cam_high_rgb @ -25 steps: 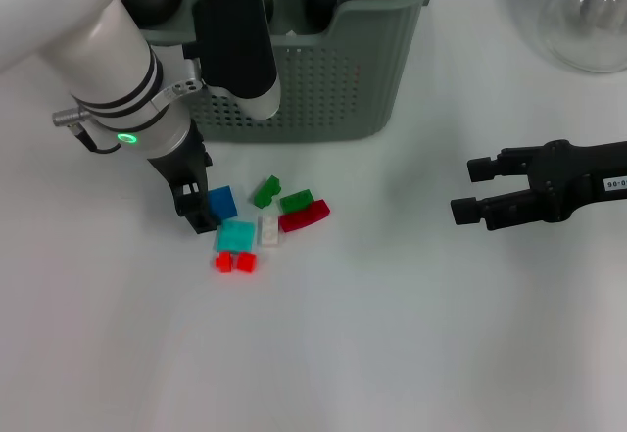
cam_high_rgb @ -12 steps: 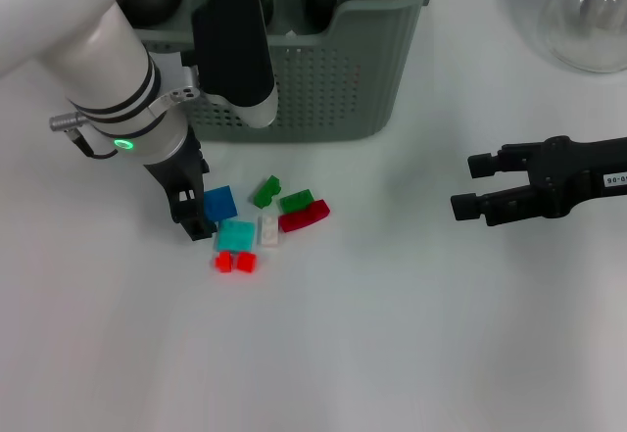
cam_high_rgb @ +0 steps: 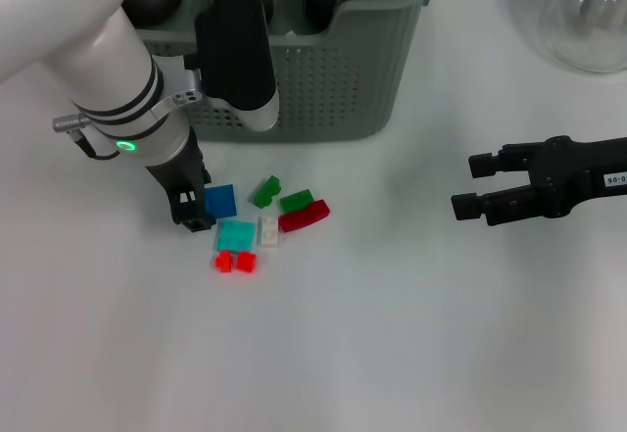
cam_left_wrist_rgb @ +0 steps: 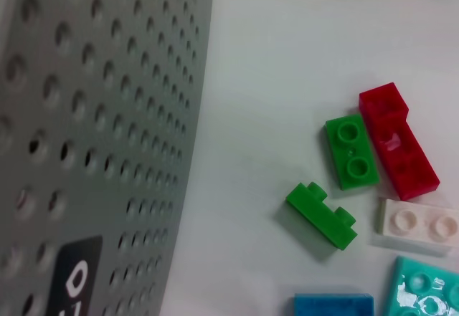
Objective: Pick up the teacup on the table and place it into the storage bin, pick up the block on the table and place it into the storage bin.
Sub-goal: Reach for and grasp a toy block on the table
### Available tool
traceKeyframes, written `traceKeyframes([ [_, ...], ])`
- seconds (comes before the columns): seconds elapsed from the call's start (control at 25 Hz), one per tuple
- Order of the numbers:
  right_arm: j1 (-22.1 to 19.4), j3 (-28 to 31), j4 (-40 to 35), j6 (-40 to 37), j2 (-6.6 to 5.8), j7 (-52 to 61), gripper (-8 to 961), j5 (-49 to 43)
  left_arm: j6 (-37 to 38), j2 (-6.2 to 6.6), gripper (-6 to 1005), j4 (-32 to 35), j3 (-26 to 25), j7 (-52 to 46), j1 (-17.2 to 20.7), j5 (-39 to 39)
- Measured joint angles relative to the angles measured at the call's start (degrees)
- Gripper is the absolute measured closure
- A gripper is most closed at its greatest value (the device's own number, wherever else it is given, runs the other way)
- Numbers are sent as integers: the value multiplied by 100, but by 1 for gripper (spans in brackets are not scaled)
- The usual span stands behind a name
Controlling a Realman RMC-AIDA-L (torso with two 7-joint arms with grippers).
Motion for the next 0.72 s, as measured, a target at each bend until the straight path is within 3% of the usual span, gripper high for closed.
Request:
traceKeyframes([
  [0.28,0,0,-1,-2,1,7,7,0,-4,-6,472,-64,7,7,-44,0],
  [0.72,0,-8,-4,-3,1,7,7,0,-4,-17,478,-65,6,51,-59,0],
])
